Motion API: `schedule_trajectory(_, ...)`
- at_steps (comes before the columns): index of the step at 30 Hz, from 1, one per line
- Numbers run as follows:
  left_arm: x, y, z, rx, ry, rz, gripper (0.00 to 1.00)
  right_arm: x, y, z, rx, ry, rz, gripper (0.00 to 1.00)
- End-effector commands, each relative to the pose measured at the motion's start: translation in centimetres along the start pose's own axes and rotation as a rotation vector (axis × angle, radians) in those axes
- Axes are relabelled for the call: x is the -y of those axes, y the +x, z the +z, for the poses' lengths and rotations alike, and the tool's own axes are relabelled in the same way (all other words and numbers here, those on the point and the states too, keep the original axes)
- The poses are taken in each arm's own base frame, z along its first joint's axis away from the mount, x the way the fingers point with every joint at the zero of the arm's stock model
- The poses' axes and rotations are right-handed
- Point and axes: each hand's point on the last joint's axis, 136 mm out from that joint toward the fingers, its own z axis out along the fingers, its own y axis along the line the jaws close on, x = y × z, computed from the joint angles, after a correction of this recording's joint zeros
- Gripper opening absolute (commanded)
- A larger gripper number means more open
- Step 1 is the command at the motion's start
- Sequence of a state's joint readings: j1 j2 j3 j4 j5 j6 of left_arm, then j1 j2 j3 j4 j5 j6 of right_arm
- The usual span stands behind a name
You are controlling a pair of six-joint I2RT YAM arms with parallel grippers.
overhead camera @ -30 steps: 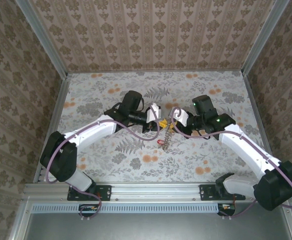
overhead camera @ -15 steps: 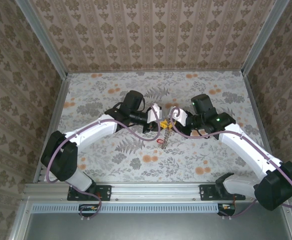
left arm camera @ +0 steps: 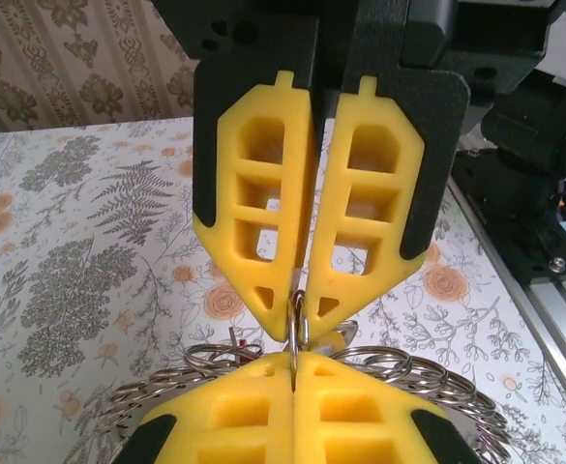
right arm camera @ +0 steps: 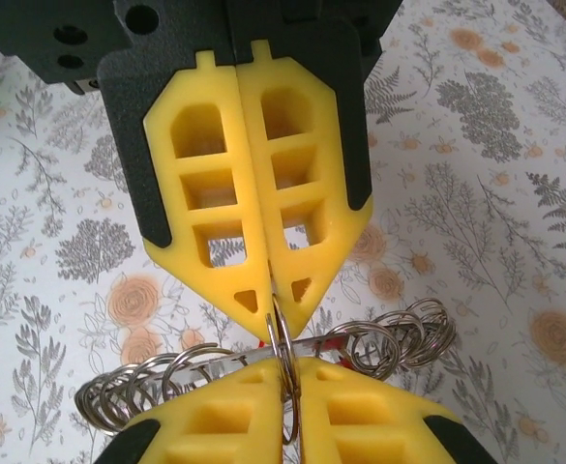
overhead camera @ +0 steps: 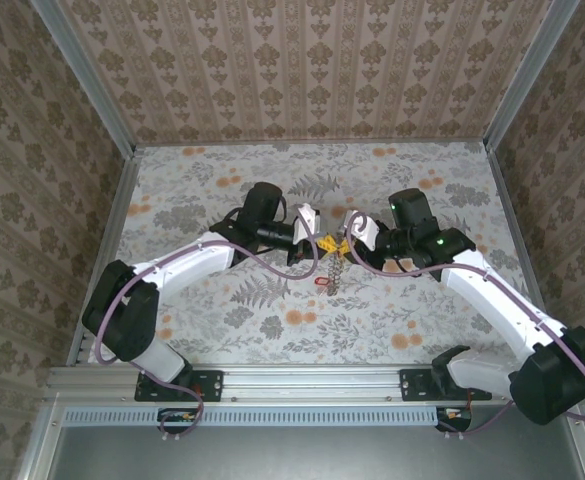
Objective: Put the keys on the keyring
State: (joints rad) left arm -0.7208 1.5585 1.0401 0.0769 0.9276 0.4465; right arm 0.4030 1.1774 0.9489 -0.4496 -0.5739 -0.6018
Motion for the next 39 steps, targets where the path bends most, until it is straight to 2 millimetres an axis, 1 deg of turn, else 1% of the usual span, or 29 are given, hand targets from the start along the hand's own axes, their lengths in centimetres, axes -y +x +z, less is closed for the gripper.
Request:
schedule_trajectory(1, 0.9, -3.6, -0.6, 0.136, 0.070, 0.061, 0.00, -0.2, -0.6, 0.0, 0.069, -0.026, 0.009, 0.13)
schedule_trajectory(6, 1.1, -3.6, -0.6, 0.160, 0.084, 0.054, 0.00, 0.2, -0.8, -0.2, 0.113, -0.024, 0.021, 0.11)
schedule_trajectory(8, 1.0, -3.4, -0.6, 0.154, 0.078, 0.044, 0.00, 0.2, -1.1, -0.4, 0.128, -0.026, 0.025, 0.06)
schedule_trajectory(10, 0.8, -2.8, -0.5, 0.137, 0.067, 0.032, 0.00, 0.3, -1.5, -0.7, 0.139, -0.023, 0.023, 0.00)
schedule_trajectory(13, 0.5, -1.6, -0.4, 0.075, 0.042, 0.024, 0.00, 0.2, -1.6, -1.0, 0.124, -0.026, 0.021, 0.00)
schedule_trajectory(14, 0.4, -1.4, -0.3, 0.054, 0.032, 0.026, 0.02, 0.2, -1.5, -1.1, 0.115, -0.025, 0.021, 0.00)
schedule_trajectory(16, 0.3, -0.6, -0.3, 0.004, 0.021, 0.026, 0.11, 0.2, -1.2, -1.1, 0.079, -0.023, 0.016, 0.00)
schedule_trajectory(17, 0.2, -0.5, -0.3, -0.007, 0.017, 0.026, 0.16, 0.2, -1.0, -1.1, 0.062, -0.023, 0.018, 0.00)
schedule_trajectory(18, 0.1, -0.6, -0.3, -0.011, 0.010, 0.035, 0.19, 0.2, -0.8, -1.0, 0.042, -0.022, 0.013, 0.00)
schedule_trajectory(21, 0.0, -0.8, -0.3, -0.017, 0.002, 0.052, 0.24, -0.1, -0.4, -0.9, -0.001, -0.029, 0.002, 0.00)
schedule_trajectory(24, 0.0, -1.0, 0.0, -0.027, 0.006, 0.062, 0.26, -0.1, -0.8, -0.9, -0.006, -0.027, -0.011, 0.00)
schedule_trajectory(25, 0.0, -1.2, 0.0, -0.024, 0.009, 0.067, 0.26, -0.1, -0.9, -0.8, -0.007, -0.024, -0.016, 0.00)
schedule_trajectory(26, 0.0, -1.4, 0.1, -0.021, 0.011, 0.072, 0.26, -0.4, -0.5, -0.8, -0.028, -0.036, -0.006, 0.00)
schedule_trajectory(31, 0.0, -2.1, 0.2, -0.001, 0.014, 0.088, 0.26, -0.4, -0.6, -0.7, -0.048, -0.032, -0.023, 0.00)
schedule_trajectory(36, 0.0, -1.5, 0.4, -0.025, 0.023, 0.080, 0.23, -0.7, -1.2, -0.8, -0.028, -0.037, -0.036, 0.00)
schedule_trajectory(39, 0.0, -1.1, 0.5, -0.045, 0.030, 0.074, 0.23, -0.8, -1.7, -0.9, -0.008, -0.036, -0.043, 0.00)
